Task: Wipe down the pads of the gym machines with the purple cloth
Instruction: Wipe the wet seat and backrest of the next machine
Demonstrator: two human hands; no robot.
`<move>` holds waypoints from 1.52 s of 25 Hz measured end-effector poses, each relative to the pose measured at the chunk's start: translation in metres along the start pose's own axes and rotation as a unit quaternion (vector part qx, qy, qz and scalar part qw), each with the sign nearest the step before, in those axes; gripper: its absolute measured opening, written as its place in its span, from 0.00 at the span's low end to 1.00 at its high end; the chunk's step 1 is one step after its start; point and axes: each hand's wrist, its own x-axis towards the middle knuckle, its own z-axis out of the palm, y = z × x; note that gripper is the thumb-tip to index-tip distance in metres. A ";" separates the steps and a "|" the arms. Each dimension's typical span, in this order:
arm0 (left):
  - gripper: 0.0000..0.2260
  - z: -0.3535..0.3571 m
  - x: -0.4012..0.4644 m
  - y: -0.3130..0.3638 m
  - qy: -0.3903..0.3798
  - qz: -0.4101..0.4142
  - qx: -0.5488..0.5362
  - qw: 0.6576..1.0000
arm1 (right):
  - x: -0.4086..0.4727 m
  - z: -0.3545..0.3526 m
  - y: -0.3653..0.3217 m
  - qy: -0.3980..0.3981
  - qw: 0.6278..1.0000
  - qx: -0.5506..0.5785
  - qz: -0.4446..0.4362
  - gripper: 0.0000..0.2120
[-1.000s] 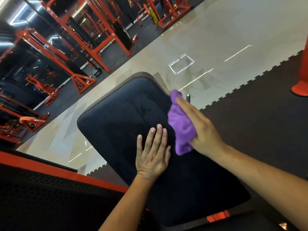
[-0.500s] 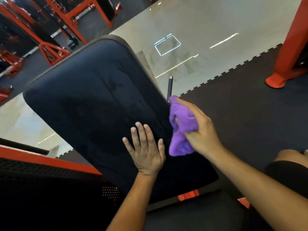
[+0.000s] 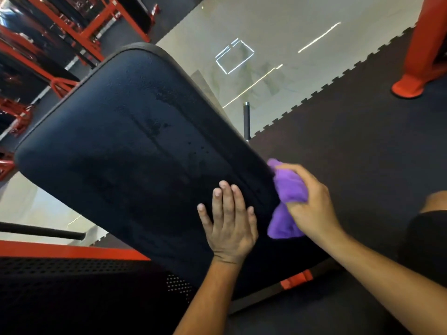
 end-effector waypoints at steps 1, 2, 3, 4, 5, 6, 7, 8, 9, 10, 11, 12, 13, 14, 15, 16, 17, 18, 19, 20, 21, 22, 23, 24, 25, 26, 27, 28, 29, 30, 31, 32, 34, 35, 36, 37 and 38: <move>0.29 0.000 -0.001 -0.001 0.002 -0.002 0.006 1.000 | 0.012 0.008 -0.016 0.001 1.000 0.013 -0.014 0.32; 0.30 0.000 -0.001 -0.002 0.002 -0.002 0.014 1.000 | 0.023 0.014 -0.030 -0.002 0.999 0.023 -0.027 0.32; 0.33 -0.001 -0.002 -0.001 0.001 0.001 0.019 1.000 | 0.029 0.016 -0.038 -0.011 0.999 0.029 -0.042 0.33; 0.34 0.000 -0.003 0.000 -0.002 0.003 0.019 1.000 | 0.029 0.016 -0.037 -0.027 0.998 0.025 -0.060 0.34; 0.33 0.000 -0.003 0.000 -0.003 0.004 0.020 1.000 | 0.023 0.012 -0.026 -0.043 0.996 0.005 -0.080 0.34; 0.31 0.000 -0.003 0.000 -0.002 0.003 0.018 1.000 | 0.011 0.006 -0.009 -0.059 0.993 -0.029 -0.093 0.34; 0.29 0.000 -0.004 0.000 -0.003 0.000 0.016 1.000 | -0.004 -0.003 0.012 -0.076 0.991 -0.065 -0.093 0.35; 0.28 0.000 -0.004 0.001 -0.005 0.003 0.015 1.000 | -0.018 -0.014 0.028 -0.096 0.989 -0.087 -0.066 0.35; 0.28 0.000 -0.004 0.001 -0.009 0.004 0.012 1.000 | -0.029 -0.025 0.038 -0.108 0.990 -0.087 -0.020 0.35; 0.28 0.000 -0.003 0.001 -0.011 0.003 0.011 1.000 | -0.033 -0.032 0.041 -0.109 0.991 -0.077 0.027 0.33; 0.28 0.000 -0.003 0.002 -0.011 0.002 0.011 1.000 | -0.031 -0.035 0.037 -0.102 0.991 -0.059 0.058 0.31; 0.28 0.000 -0.002 0.002 -0.009 0.003 0.014 1.000 | -0.021 -0.033 0.031 -0.084 0.994 -0.039 0.064 0.32; 0.28 0.001 -0.001 0.002 -0.009 0.002 0.018 1.000 | -0.006 -0.027 0.019 -0.066 0.996 -0.027 0.056 0.33; 0.28 0.001 -0.001 0.001 -0.009 0.000 0.020 1.000 | 0.010 -0.019 0.001 -0.056 0.998 -0.005 0.042 0.34; 0.29 0.002 -0.001 0.000 -0.008 -0.001 0.019 1.000 | 0.021 -0.009 -0.017 -0.059 0.998 0.021 0.023 0.35; 0.30 0.001 -0.002 0.001 -0.006 0.000 0.016 1.000 | 0.025 -0.002 -0.027 -0.074 0.997 0.035 0.008 0.36; 0.30 0.001 -0.004 0.002 -0.005 0.002 0.009 1.000 | 0.020 0.001 -0.029 -0.088 0.996 0.021 -0.008 0.38; 0.29 0.000 -0.004 0.003 -0.007 0.002 0.000 1.000 | 0.010 -0.001 -0.021 -0.098 0.995 -0.014 -0.023 0.41; 0.29 0.000 -0.004 0.003 -0.009 0.001 -0.009 1.000 | -0.002 -0.009 -0.011 -0.110 0.992 -0.054 -0.034 0.43; 0.28 -0.001 -0.003 0.002 -0.012 -0.004 -0.013 1.000 | -0.016 -0.021 0.002 -0.128 0.988 -0.079 -0.025 0.44; 0.28 0.000 0.000 0.000 -0.012 -0.009 -0.011 1.000 | -0.024 -0.034 0.011 -0.147 0.986 -0.084 0.005 0.41; 0.28 0.000 0.002 -0.002 -0.008 -0.013 -0.004 1.000 | -0.027 -0.046 0.020 -0.152 0.984 -0.083 0.045 0.37; 0.28 0.000 0.001 -0.001 -0.004 -0.015 0.001 1.000 | -0.027 -0.055 0.027 -0.137 0.984 -0.073 0.082 0.33; 0.28 0.000 -0.002 0.003 -0.001 -0.020 0.003 1.000 | -0.028 -0.061 0.037 -0.099 0.987 -0.059 0.115 0.29; 0.28 -0.001 -0.008 0.008 -0.002 -0.035 -0.003 0.999 | -0.028 -0.065 0.042 -0.058 0.987 -0.042 0.140 0.26; 0.28 0.000 -0.013 0.018 -0.006 -0.060 -0.018 0.998 | -0.030 -0.066 0.048 -0.021 0.986 -0.022 0.166 0.21; 0.29 0.001 -0.019 0.030 -0.013 -0.092 -0.040 0.995 | -0.032 -0.067 0.055 0.004 0.983 -0.003 0.184 0.13; 0.29 0.004 -0.024 0.043 -0.018 -0.121 -0.059 0.991 | -0.036 -0.066 0.065 0.023 0.977 0.012 0.212 0.06; 0.29 0.009 -0.028 0.051 -0.017 -0.142 -0.071 0.987 | -0.041 -0.063 0.074 0.033 0.970 0.024 0.240 0.03; 0.30 0.014 -0.030 0.055 -0.013 -0.151 -0.068 0.986 | -0.043 -0.058 0.079 0.049 0.957 0.050 0.282 0.02; 0.30 0.018 -0.031 0.057 -0.007 -0.153 -0.060 0.986 | -0.039 -0.050 0.082 0.064 0.943 0.078 0.318 0.07; 0.30 0.021 -0.031 0.057 0.000 -0.146 -0.056 0.988 | -0.030 -0.041 0.079 0.069 0.930 0.087 0.351 0.12; 0.30 0.023 -0.037 0.055 0.004 -0.128 -0.064 0.990 | -0.015 -0.021 0.067 0.059 0.950 0.052 0.303 0.19; 0.30 0.023 -0.038 0.055 0.005 -0.125 -0.065 0.990 | -0.012 -0.013 0.060 0.049 0.969 0.033 0.240 0.22; 0.30 0.024 -0.039 0.055 0.003 -0.126 -0.068 0.990 | -0.013 -0.008 0.058 0.040 0.985 0.033 0.163 0.22; 0.30 0.025 -0.040 0.055 -0.003 -0.122 -0.077 0.989 | -0.021 -0.007 0.065 0.027 0.994 0.032 0.102 0.21; 0.30 0.025 -0.044 0.053 -0.015 -0.102 -0.083 0.991 | -0.037 -0.011 0.076 0.015 0.997 0.017 0.075 0.21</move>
